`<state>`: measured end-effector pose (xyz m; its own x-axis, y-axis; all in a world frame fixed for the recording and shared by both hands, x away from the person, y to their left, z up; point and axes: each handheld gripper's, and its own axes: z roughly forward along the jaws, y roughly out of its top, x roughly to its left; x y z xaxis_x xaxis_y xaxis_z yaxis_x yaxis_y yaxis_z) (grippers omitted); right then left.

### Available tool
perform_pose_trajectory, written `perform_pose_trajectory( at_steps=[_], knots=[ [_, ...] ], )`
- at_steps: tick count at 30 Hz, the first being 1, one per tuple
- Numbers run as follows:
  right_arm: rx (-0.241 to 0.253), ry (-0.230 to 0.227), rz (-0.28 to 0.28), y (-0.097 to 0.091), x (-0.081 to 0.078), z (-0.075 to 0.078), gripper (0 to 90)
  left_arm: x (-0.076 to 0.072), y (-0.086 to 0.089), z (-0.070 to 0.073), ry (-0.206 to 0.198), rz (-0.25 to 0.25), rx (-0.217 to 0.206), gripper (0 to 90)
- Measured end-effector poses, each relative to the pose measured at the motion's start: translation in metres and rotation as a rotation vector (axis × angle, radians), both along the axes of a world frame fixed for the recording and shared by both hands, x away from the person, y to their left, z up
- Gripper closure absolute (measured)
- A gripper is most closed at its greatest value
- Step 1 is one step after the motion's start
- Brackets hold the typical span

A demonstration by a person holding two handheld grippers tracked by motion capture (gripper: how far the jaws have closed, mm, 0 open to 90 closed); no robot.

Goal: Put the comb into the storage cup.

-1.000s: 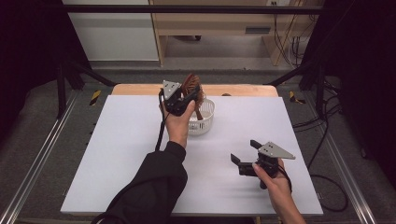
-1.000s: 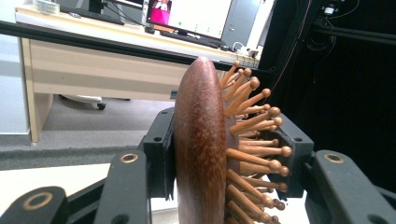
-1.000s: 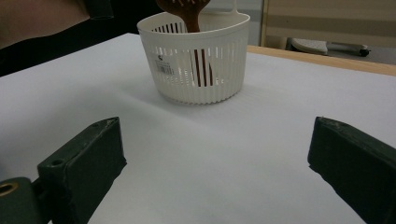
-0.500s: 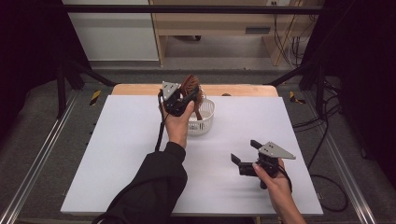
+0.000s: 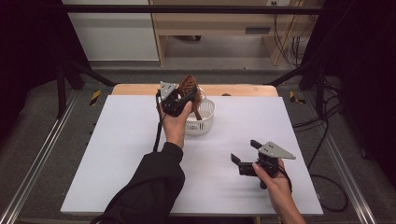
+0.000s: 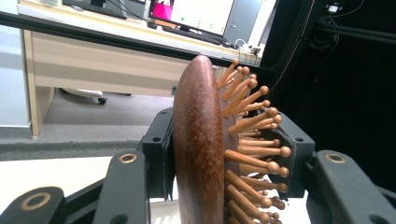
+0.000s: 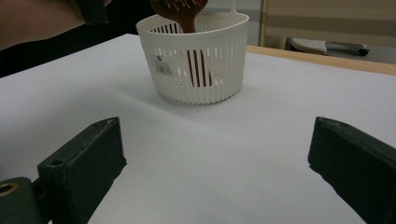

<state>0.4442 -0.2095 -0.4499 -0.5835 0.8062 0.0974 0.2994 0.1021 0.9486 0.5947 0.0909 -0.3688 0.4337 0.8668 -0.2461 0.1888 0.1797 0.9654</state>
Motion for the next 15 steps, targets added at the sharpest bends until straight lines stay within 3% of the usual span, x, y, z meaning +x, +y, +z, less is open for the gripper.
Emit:
perform_pose_trajectory(
  at_steps=[15],
  knots=[
    [0.002,-0.002,-0.003,-0.0004,0.0001,0.0001,3.8,-0.0001,0.0065,-0.0004,0.013,-0.003,0.004,48.6]
  ],
)
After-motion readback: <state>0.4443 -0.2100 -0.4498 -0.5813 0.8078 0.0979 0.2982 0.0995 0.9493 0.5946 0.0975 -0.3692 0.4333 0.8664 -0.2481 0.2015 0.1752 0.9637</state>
